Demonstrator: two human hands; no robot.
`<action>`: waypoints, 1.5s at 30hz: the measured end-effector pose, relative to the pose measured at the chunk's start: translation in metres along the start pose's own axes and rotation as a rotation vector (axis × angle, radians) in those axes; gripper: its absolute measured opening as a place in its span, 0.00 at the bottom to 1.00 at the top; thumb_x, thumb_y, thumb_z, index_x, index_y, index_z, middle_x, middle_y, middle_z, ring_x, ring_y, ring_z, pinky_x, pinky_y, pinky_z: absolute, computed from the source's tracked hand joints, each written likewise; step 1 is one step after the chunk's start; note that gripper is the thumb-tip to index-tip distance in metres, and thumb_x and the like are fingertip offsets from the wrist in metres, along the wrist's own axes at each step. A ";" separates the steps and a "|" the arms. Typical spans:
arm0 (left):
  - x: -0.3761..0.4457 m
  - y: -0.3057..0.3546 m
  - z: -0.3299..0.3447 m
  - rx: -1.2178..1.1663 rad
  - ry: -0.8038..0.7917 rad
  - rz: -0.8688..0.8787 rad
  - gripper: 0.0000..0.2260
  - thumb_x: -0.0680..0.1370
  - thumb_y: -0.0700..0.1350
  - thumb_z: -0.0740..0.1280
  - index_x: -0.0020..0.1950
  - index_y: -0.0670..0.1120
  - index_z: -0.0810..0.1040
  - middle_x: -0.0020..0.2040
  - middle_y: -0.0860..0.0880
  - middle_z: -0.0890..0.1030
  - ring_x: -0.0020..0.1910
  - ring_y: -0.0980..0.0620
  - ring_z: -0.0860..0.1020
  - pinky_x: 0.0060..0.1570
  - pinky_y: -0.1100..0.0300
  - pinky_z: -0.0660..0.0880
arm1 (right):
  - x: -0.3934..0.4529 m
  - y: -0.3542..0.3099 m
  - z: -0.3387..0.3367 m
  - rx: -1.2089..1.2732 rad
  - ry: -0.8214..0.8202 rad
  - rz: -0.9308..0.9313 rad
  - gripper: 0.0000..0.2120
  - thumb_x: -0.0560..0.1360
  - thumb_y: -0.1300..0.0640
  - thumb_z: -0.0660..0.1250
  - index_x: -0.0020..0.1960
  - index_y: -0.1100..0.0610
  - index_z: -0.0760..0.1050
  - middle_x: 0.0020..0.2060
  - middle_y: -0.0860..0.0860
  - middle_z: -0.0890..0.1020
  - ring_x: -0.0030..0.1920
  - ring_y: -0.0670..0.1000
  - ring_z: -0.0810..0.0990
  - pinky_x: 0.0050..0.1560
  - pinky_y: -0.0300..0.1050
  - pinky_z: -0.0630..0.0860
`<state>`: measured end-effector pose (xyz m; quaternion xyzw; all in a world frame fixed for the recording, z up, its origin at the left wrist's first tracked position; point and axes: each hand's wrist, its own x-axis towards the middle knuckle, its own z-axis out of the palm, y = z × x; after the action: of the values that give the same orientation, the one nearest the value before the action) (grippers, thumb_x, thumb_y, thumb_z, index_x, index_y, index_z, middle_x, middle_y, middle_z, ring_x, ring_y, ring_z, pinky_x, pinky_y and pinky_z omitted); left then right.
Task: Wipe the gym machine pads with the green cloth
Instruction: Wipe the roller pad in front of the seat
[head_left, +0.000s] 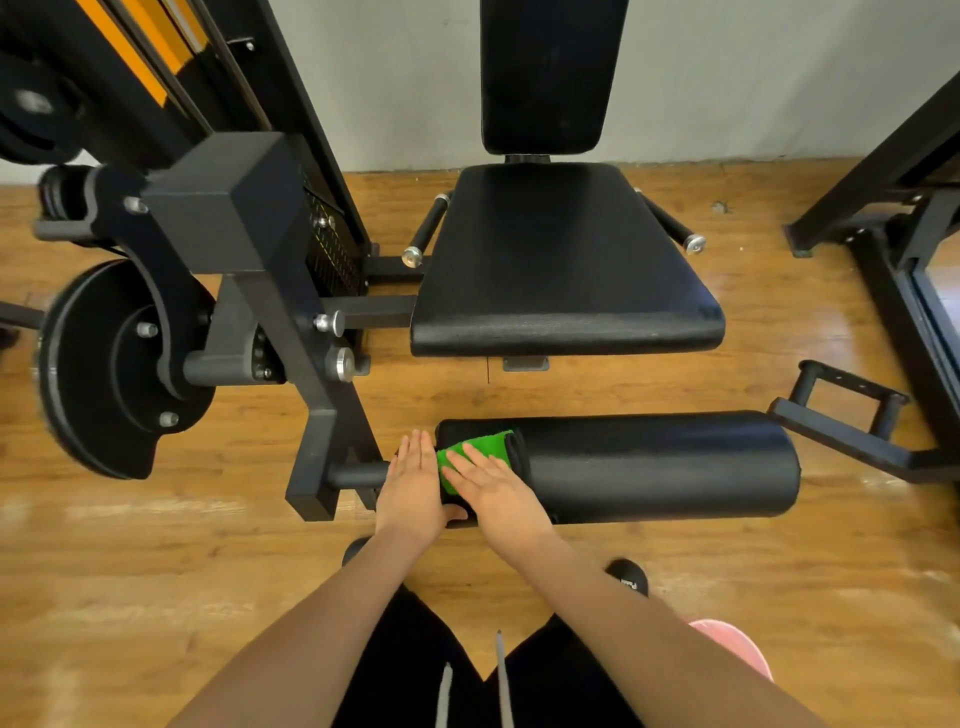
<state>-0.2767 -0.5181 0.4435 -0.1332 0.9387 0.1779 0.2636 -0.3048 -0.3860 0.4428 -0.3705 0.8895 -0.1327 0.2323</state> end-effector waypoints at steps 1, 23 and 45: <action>0.000 0.002 -0.001 0.023 0.002 0.011 0.48 0.75 0.54 0.70 0.78 0.40 0.38 0.79 0.43 0.41 0.78 0.47 0.41 0.75 0.56 0.41 | -0.001 0.004 -0.001 -0.008 0.008 -0.008 0.29 0.79 0.65 0.55 0.77 0.54 0.49 0.76 0.49 0.49 0.76 0.49 0.43 0.73 0.46 0.41; 0.014 0.035 -0.006 0.454 -0.114 0.241 0.50 0.75 0.61 0.68 0.78 0.38 0.38 0.79 0.41 0.40 0.78 0.44 0.41 0.75 0.53 0.41 | -0.138 0.229 -0.058 0.198 0.247 0.908 0.31 0.75 0.76 0.54 0.75 0.56 0.59 0.75 0.50 0.57 0.75 0.48 0.49 0.72 0.44 0.51; -0.008 -0.003 0.005 0.129 -0.049 0.228 0.49 0.75 0.62 0.65 0.77 0.43 0.35 0.76 0.48 0.31 0.74 0.54 0.32 0.73 0.57 0.38 | -0.055 0.079 -0.010 0.211 0.369 0.620 0.30 0.75 0.71 0.59 0.74 0.55 0.59 0.75 0.51 0.58 0.75 0.50 0.50 0.75 0.47 0.46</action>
<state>-0.2672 -0.5172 0.4431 -0.0039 0.9504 0.1493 0.2727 -0.3231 -0.2910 0.4365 -0.0275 0.9677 -0.2114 0.1343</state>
